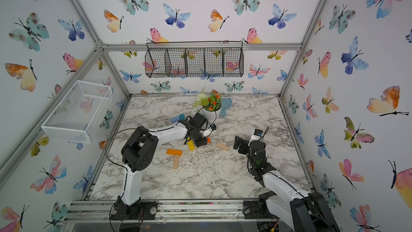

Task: Assemble a giraffe with building blocks
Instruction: Place the building block at the center of the board.

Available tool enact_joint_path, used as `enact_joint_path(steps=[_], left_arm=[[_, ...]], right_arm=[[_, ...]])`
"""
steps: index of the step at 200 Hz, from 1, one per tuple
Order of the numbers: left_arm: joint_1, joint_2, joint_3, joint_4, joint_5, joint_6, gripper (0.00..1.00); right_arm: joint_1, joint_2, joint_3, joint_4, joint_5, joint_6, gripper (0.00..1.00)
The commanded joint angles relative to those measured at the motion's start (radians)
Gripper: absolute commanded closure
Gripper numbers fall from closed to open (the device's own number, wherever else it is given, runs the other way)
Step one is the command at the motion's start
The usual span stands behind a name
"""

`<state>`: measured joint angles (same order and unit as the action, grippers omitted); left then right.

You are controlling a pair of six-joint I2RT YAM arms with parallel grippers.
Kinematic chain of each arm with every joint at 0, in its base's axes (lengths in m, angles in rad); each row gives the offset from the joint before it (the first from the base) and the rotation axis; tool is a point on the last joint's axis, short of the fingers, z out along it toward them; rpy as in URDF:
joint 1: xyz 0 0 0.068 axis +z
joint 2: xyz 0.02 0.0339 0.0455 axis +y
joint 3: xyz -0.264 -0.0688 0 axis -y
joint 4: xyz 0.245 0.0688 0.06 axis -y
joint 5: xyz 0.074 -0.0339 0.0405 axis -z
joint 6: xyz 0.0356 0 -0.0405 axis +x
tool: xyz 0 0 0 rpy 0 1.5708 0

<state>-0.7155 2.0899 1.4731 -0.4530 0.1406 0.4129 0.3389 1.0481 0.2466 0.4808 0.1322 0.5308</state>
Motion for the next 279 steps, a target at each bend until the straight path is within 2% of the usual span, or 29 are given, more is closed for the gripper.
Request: enact_joint_path(steps=[1, 61, 65, 76, 89, 105, 111, 126, 132, 147, 155, 169, 171, 174, 176, 194, 214, 238, 261, 279], left_arm=[[-0.007, 0.002, -0.024, -0.035, -0.003, -0.012, 0.95], [-0.012, 0.013, -0.016, -0.053, -0.028, -0.018, 0.80], [-0.012, 0.012, -0.016, -0.054, -0.031, -0.020, 0.76], [-0.012, 0.011, -0.012, -0.055, -0.030, -0.023, 0.73], [-0.013, 0.005, -0.011, -0.055, -0.029, -0.027, 0.62], [-0.015, -0.003, -0.010, -0.052, -0.032, -0.030, 0.59], [-0.015, -0.006, -0.010, -0.052, -0.033, -0.032, 0.50], [-0.015, -0.016, -0.009, -0.052, -0.039, -0.036, 0.48], [-0.015, -0.021, -0.009, -0.049, -0.041, -0.038, 0.37], [-0.015, -0.034, -0.006, -0.042, -0.036, -0.046, 0.36], [-0.015, -0.043, -0.004, -0.037, -0.035, -0.048, 0.24], [-0.015, -0.057, 0.010, -0.036, -0.032, -0.053, 0.22], [-0.015, -0.059, 0.012, -0.037, -0.033, -0.055, 0.18], [-0.014, -0.063, 0.017, -0.038, -0.033, -0.057, 0.05], [-0.014, -0.065, 0.020, -0.039, -0.033, -0.059, 0.00], [-0.015, -0.087, 0.048, -0.046, -0.031, -0.074, 0.02], [-0.015, -0.178, 0.055, -0.021, -0.070, -0.101, 0.02], [-0.011, -0.273, 0.000, 0.094, -0.233, -0.166, 0.02], [0.012, -0.361, -0.089, 0.234, -0.381, -0.293, 0.02], [0.060, -0.421, -0.179, 0.307, -0.389, -0.433, 0.02]], right_arm=[[-0.002, -0.013, 0.001, 0.007, -0.003, -0.005, 0.00], [-0.003, -0.008, 0.000, 0.010, -0.005, -0.004, 0.00], [-0.002, -0.009, 0.001, 0.010, -0.005, -0.004, 0.00], [-0.001, -0.008, -0.001, 0.010, -0.006, -0.004, 0.00], [-0.002, -0.008, -0.001, 0.012, -0.006, -0.005, 0.00], [-0.002, -0.009, -0.001, 0.013, -0.007, -0.005, 0.00], [-0.002, -0.009, -0.001, 0.013, -0.006, -0.005, 0.00], [-0.002, -0.008, -0.001, 0.014, -0.011, -0.006, 0.00], [-0.002, -0.009, -0.001, 0.015, -0.011, -0.006, 0.00], [-0.002, -0.007, -0.002, 0.015, -0.010, -0.006, 0.00], [-0.003, -0.006, -0.002, 0.015, -0.009, -0.006, 0.00], [-0.001, -0.007, -0.004, 0.013, -0.008, -0.008, 0.00], [-0.003, -0.007, -0.004, 0.013, -0.008, -0.009, 0.00], [-0.002, -0.007, -0.004, 0.013, -0.007, -0.008, 0.00], [-0.002, -0.008, -0.004, 0.013, -0.007, -0.009, 0.00], [-0.002, -0.009, -0.003, 0.012, -0.004, -0.012, 0.00], [-0.002, -0.007, -0.005, 0.013, -0.005, -0.012, 0.00], [-0.001, 0.009, -0.006, 0.015, -0.006, -0.014, 0.00], [-0.001, 0.013, 0.000, 0.012, -0.012, -0.022, 0.00], [-0.002, 0.018, 0.000, 0.018, -0.018, -0.033, 0.00]])
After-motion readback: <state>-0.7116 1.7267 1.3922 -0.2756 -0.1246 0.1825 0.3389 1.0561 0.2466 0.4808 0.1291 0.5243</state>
